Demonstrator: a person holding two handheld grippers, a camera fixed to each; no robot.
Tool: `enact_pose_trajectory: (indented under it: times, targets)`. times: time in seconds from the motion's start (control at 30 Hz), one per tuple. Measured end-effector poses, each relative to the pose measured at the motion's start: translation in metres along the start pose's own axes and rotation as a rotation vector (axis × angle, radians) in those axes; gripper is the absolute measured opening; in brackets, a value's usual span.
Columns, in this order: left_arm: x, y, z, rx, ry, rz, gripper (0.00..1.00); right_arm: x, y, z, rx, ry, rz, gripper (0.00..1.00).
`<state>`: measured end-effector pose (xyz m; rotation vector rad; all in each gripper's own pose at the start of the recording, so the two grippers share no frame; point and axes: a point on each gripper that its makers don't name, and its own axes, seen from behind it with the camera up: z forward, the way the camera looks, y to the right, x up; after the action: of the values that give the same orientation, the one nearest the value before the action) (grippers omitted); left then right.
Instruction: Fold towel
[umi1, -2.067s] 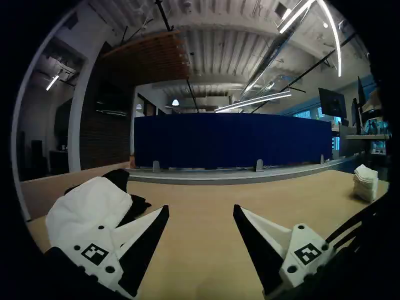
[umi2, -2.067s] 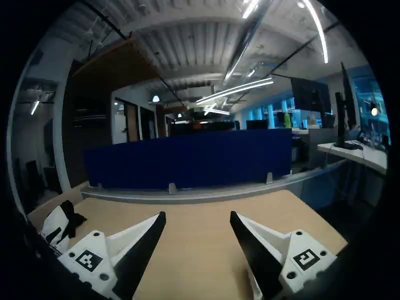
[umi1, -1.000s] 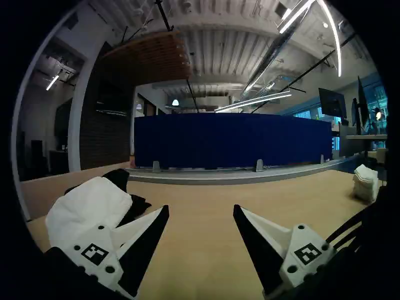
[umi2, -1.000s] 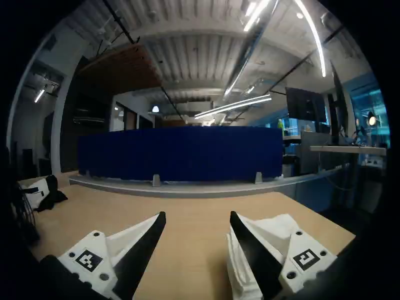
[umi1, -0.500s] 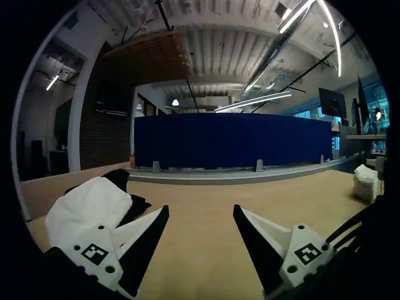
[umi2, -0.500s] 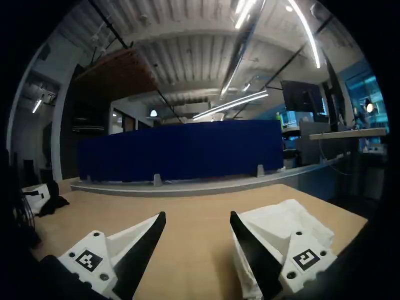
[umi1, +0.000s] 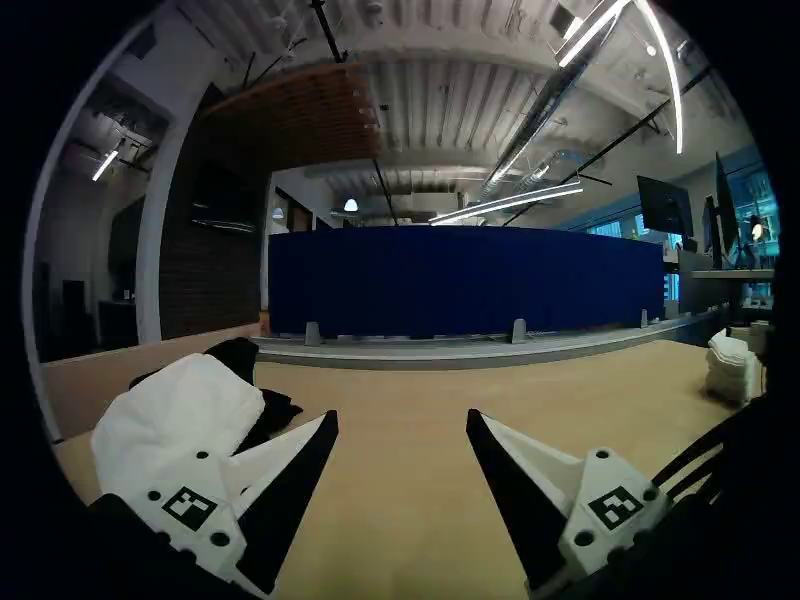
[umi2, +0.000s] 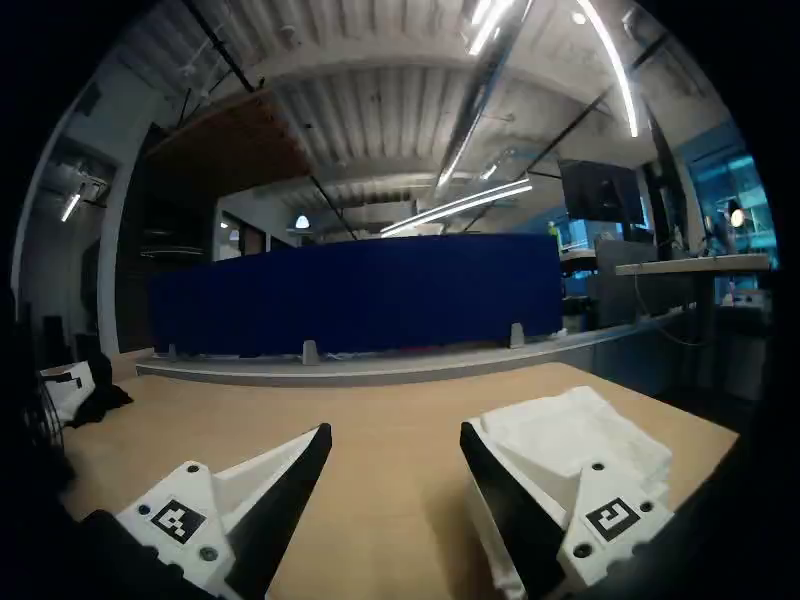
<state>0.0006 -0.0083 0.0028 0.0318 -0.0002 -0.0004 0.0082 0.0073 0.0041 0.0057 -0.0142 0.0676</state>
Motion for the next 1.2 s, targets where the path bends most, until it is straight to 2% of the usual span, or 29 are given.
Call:
enact_pose_trajectory:
  times: [0.77, 1.2]
  targets:
    - [0.0001, -0.0002, -0.0016, 0.000, 0.000, 0.000, 0.95, -0.0093, -0.0066, -0.0021, 0.002, 0.012, -0.063, 0.99]
    - [-0.0005, -0.0011, -0.0010, 0.000, 0.000, 0.000, 0.95, -0.0083, -0.0075, -0.0045, -0.009, 0.014, -0.069, 0.99]
